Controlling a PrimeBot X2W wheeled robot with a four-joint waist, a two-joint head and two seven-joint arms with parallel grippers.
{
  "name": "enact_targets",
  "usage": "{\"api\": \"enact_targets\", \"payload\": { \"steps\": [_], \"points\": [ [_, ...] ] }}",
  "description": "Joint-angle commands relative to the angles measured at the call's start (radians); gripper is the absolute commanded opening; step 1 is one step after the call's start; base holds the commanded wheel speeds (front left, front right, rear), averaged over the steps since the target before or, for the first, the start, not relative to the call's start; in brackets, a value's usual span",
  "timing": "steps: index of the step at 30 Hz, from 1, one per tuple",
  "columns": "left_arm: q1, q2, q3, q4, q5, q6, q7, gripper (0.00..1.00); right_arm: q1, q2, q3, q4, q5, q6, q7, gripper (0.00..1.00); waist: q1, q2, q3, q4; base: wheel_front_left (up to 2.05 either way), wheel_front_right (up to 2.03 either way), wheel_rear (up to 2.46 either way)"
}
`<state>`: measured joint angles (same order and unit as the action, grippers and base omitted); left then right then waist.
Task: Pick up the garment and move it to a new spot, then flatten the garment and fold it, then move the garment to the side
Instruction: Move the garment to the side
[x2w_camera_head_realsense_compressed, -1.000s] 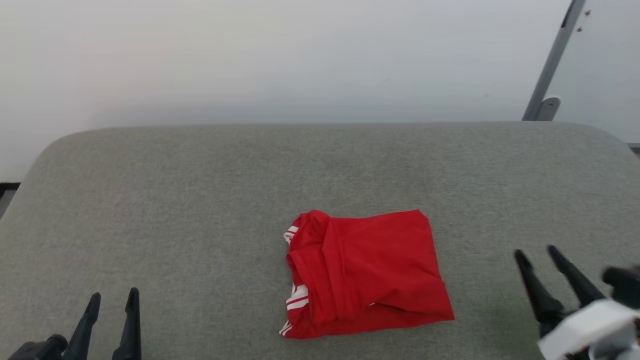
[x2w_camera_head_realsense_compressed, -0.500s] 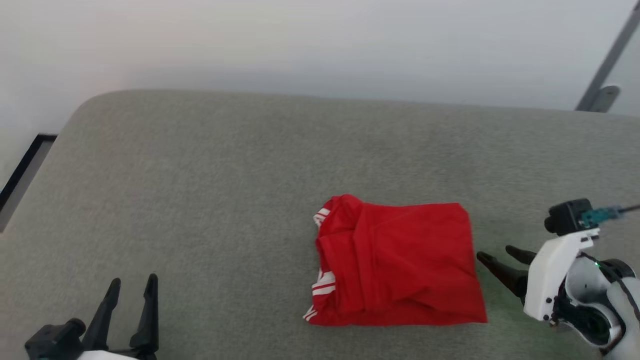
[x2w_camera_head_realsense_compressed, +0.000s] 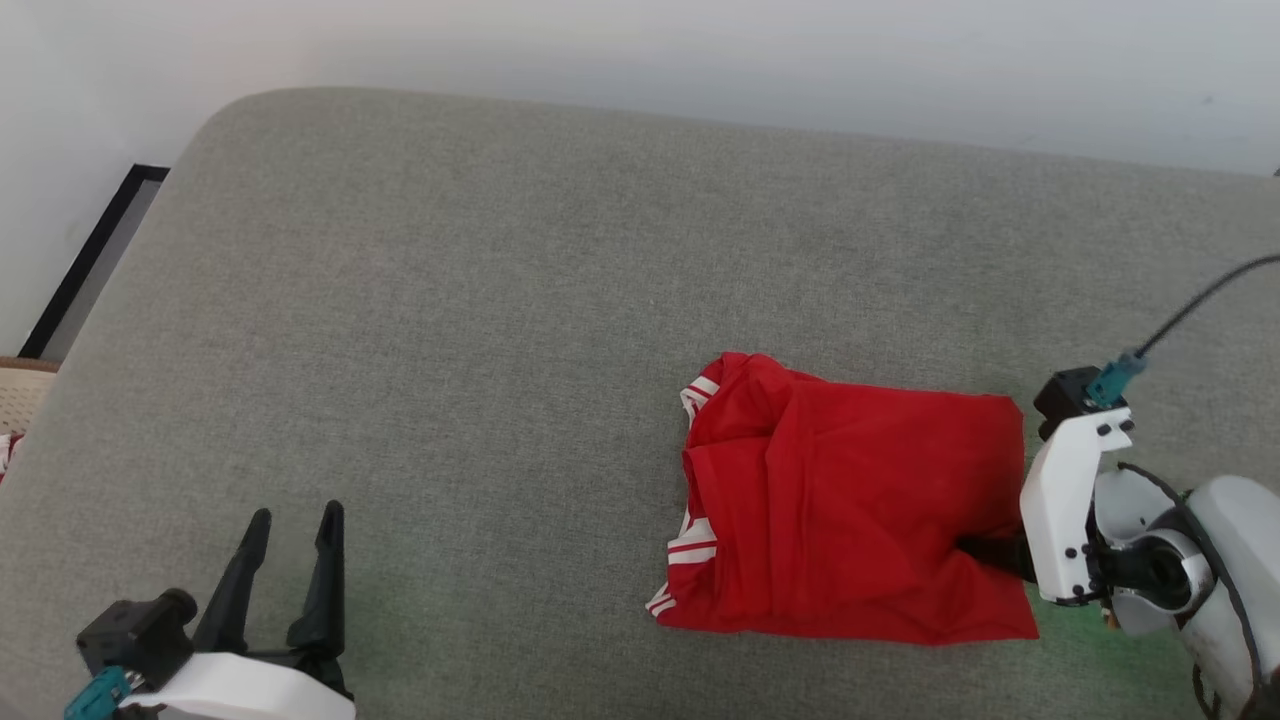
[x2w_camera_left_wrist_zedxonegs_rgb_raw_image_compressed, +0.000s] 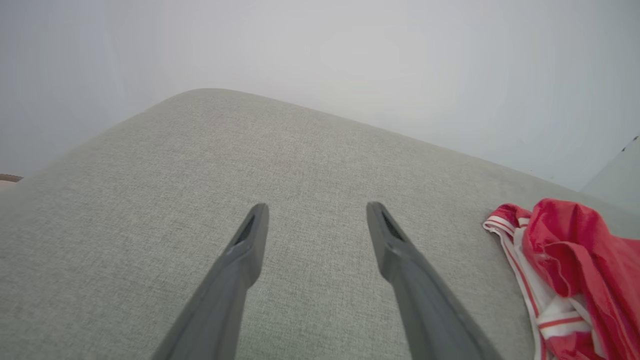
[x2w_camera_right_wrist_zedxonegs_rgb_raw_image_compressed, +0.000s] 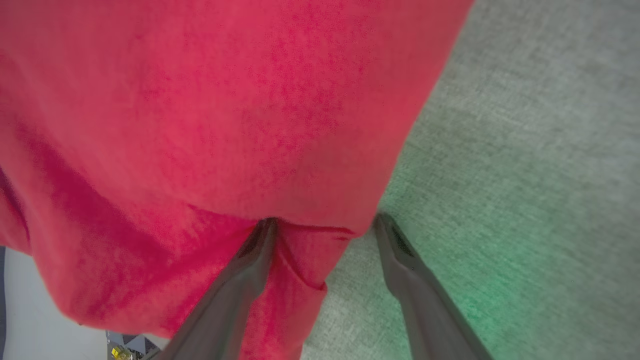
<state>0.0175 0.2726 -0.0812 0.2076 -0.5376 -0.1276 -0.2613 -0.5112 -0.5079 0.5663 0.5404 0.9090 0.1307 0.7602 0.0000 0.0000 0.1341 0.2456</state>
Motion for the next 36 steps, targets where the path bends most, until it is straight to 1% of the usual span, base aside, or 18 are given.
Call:
{"api": "enact_targets", "payload": {
  "steps": [1,2,3,4,5,10,15,21,23,30,36],
  "points": [
    [-0.022,-0.004,-0.007,0.004,-0.005,-0.003,-0.005,1.00,0.013,0.047,0.042,0.031,0.004,0.000,0.039,1.00,0.0000,0.0000,0.014,0.008,0.00,0.00,0.00],
    [-0.025,-0.003,-0.010,0.006,-0.007,-0.003,-0.005,1.00,0.010,0.054,0.048,0.040,0.007,0.000,0.048,1.00,0.0000,0.0000,0.017,0.009,0.00,0.00,0.00],
    [-0.031,-0.004,-0.013,0.010,-0.008,-0.003,-0.005,1.00,0.007,0.059,0.053,0.042,0.010,0.000,0.054,0.59,0.0000,0.0000,0.019,0.009,0.00,0.00,0.00],
    [-0.031,-0.004,-0.013,0.010,-0.008,-0.003,-0.005,1.00,0.007,0.059,0.053,0.042,0.010,0.000,0.054,0.59,0.0000,0.0000,0.019,0.009,0.00,0.00,0.00],
    [-0.038,-0.004,-0.016,0.012,-0.010,-0.003,-0.005,1.00,0.002,0.061,0.059,0.033,0.012,0.000,0.053,0.00,0.0000,0.0000,0.021,0.009,0.00,0.00,0.00],
    [-0.063,0.003,-0.027,0.014,-0.024,-0.003,-0.005,1.00,-0.032,0.019,0.039,-0.009,-0.002,0.000,0.016,0.00,0.0000,0.0000,0.027,-0.006,0.00,0.00,0.00],
    [-0.097,0.024,-0.038,0.000,-0.017,-0.003,-0.005,1.00,-0.064,-0.041,-0.005,-0.077,-0.018,-0.001,-0.018,0.00,0.0000,0.0000,0.033,-0.040,0.00,0.00,0.00],
    [-0.147,0.040,-0.063,-0.027,0.002,-0.003,-0.005,1.00,-0.089,-0.102,-0.075,-0.146,-0.052,0.000,-0.037,0.00,0.0000,0.0000,0.050,-0.100,0.00,0.00,0.00],
    [-0.178,0.053,-0.086,-0.031,0.010,-0.003,-0.005,1.00,-0.104,-0.133,-0.120,-0.169,-0.073,0.000,-0.040,0.00,0.0000,0.0000,0.066,-0.136,0.00,0.00,0.00],
    [-0.267,0.063,-0.152,-0.038,0.024,-0.003,-0.005,1.00,-0.142,-0.188,-0.223,-0.191,-0.143,0.000,-0.057,0.00,0.0000,0.0000,0.112,-0.225,0.00,0.00,0.00],
    [-0.367,0.072,-0.241,-0.031,0.032,-0.003,-0.005,1.00,-0.184,-0.203,-0.334,-0.159,-0.195,0.000,-0.077,0.00,0.0000,0.0000,0.163,-0.289,0.00,0.00,0.00]
  ]
}}
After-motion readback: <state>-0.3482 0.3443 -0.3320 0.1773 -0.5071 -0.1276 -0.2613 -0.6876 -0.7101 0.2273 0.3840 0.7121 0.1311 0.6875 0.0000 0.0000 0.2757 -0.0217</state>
